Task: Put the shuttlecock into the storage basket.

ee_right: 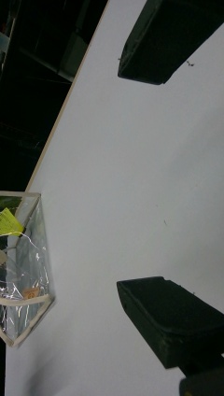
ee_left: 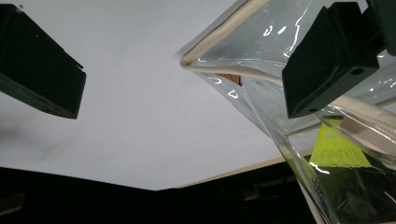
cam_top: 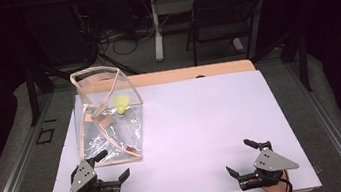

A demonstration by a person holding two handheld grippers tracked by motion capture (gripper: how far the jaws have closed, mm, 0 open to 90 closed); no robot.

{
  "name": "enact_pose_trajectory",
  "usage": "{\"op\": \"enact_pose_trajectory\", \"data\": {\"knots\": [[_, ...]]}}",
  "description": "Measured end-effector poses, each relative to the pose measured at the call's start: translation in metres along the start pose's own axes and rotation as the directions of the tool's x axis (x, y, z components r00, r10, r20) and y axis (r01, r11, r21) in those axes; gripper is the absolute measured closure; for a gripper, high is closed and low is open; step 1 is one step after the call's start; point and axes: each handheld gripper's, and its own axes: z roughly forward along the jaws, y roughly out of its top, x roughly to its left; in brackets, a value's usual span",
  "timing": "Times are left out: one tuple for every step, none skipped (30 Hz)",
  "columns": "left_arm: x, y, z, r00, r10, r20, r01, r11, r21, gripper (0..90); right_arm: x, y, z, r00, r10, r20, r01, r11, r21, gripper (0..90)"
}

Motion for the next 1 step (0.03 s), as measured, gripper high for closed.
{"op": "enact_pose_trajectory", "data": {"knots": [[0.0001, -0.0004, 0.0006, 1.0, 0.0, 0.009, 0.0, 1.0, 0.004, 0.0, -0.0008, -0.0003, 0.0003, 1.0, 0.003, 0.001, -0.003, 1.0, -0.001, 0.3]]}}
